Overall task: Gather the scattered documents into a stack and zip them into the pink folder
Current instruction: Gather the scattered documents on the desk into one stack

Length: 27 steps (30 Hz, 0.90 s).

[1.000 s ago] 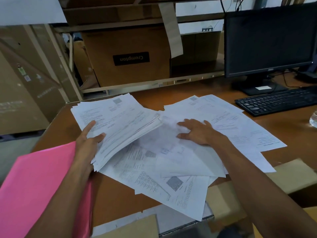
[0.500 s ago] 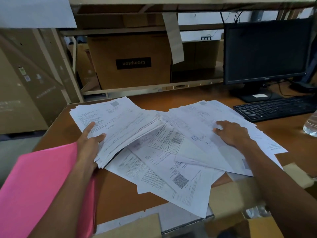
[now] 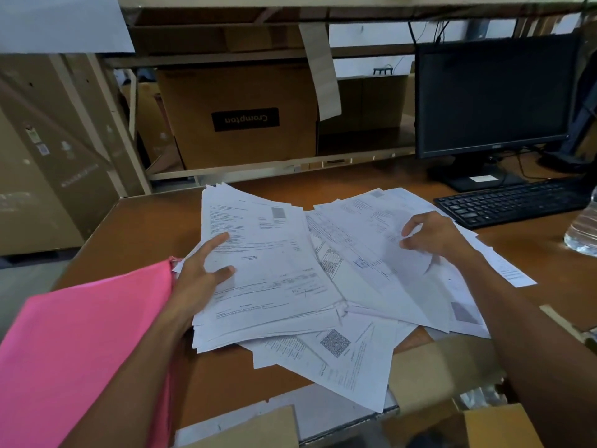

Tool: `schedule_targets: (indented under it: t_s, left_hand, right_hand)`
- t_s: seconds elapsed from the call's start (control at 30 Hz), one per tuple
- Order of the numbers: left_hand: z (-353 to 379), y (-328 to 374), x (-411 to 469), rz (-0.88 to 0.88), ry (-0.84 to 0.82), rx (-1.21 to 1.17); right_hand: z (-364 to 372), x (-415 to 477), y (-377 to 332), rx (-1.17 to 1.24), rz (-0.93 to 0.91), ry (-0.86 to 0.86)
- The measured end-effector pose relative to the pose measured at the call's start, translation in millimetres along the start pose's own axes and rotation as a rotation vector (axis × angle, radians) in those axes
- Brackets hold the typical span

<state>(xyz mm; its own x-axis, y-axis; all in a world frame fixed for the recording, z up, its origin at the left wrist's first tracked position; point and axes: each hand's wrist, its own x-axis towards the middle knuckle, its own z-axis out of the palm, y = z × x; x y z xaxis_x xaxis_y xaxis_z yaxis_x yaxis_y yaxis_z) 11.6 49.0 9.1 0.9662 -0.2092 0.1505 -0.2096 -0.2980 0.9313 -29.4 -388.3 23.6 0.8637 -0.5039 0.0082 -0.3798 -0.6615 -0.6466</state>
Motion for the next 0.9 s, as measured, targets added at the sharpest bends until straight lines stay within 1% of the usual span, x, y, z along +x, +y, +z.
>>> schedule_targets:
  t_s: [0.07, 0.1, 0.13, 0.2, 0.23, 0.27, 0.3, 0.33, 0.4, 0.43, 0.5, 0.53, 0.57, 0.63, 0.67, 0.7, 0.73, 0.8, 0.83, 0.9]
  left_hand:
    - [-1.9, -3.4, 1.8, -0.016, -0.008, 0.013]
    - [-2.3, -4.8, 2.4, -0.022, -0.009, 0.012]
    - [-2.1, -5.2, 2.7, -0.021, -0.009, 0.013]
    - [-1.0, -5.6, 3.1, -0.010, -0.005, 0.035]
    - [-0.9, -6.2, 3.4, -0.008, -0.003, 0.042]
    - [-0.9, -6.6, 3.9, -0.006, 0.002, 0.044]
    - [-0.9, -7.5, 4.9, -0.006, 0.008, 0.041]
    - [-0.7, -7.5, 4.9, -0.005, 0.011, 0.046]
    - [-1.0, -8.0, 5.0, 0.002, 0.004, 0.056]
    - [-1.5, -9.5, 6.1, 0.009, 0.000, 0.051]
    - [-2.1, -12.0, 7.6, 0.020, -0.007, 0.048]
    - [-2.0, -11.4, 6.9, 0.028, -0.011, 0.052]
    - [-1.9, -11.2, 6.9, 0.029, -0.013, 0.047]
    - [-1.1, -11.9, 7.7, 0.025, -0.014, 0.032]
    - [-0.6, -11.6, 6.9, 0.022, -0.016, 0.032]
    - [0.4, -10.8, 6.1, 0.022, -0.014, 0.045]
    - [1.9, -8.6, 4.6, 0.024, -0.007, 0.069]
    - [4.0, -5.7, 3.5, 0.022, 0.014, 0.088]
    - [4.8, -6.1, 4.1, 0.019, 0.020, 0.079]
    - [6.6, -4.8, 3.5, 0.003, 0.019, 0.049]
  right_hand:
    - [1.8, 0.6, 1.5, 0.170, -0.038, 0.015]
    - [1.4, -0.7, 0.6, 0.283, -0.043, -0.009]
    - [0.0, -2.1, -0.7, 0.411, -0.034, -0.060]
    - [-6.2, -8.6, -6.5, 0.642, 0.013, -0.249]
    - [-9.5, -12.6, -10.0, 0.706, 0.033, -0.348]
    - [-11.4, -15.7, -12.6, 0.722, 0.030, -0.417]
    - [-11.3, -17.2, -13.8, 0.700, 0.003, -0.431]
    - [-9.4, -17.6, -13.8, 0.656, -0.035, -0.383]
    - [-6.5, -20.6, -16.3, 0.576, -0.113, -0.183]
    - [-6.3, -20.9, -16.7, 0.544, -0.162, -0.128]
    - [-8.9, -24.9, -19.3, 0.547, -0.254, -0.149]
    - [-11.4, -29.2, -22.6, 0.646, -0.305, -0.165]
    - [-13.9, -33.4, -27.7, 0.820, -0.342, -0.156]
    - [-17.0, -41.3, -40.4, 1.270, -0.367, -0.157]
    - [-15.7, -42.8, -45.0, 1.444, -0.359, -0.162]
    - [-12.0, -41.4, -47.4, 1.501, -0.341, -0.152]
    - [-6.5, -40.0, -49.5, 1.434, -0.313, -0.132]
    - [9.8, -40.2, -52.3, 1.029, -0.270, -0.078]
    - [20.5, -40.1, -51.4, 0.832, -0.261, -0.078]
    - [42.1, -42.7, -54.3, 0.581, -0.263, -0.118]
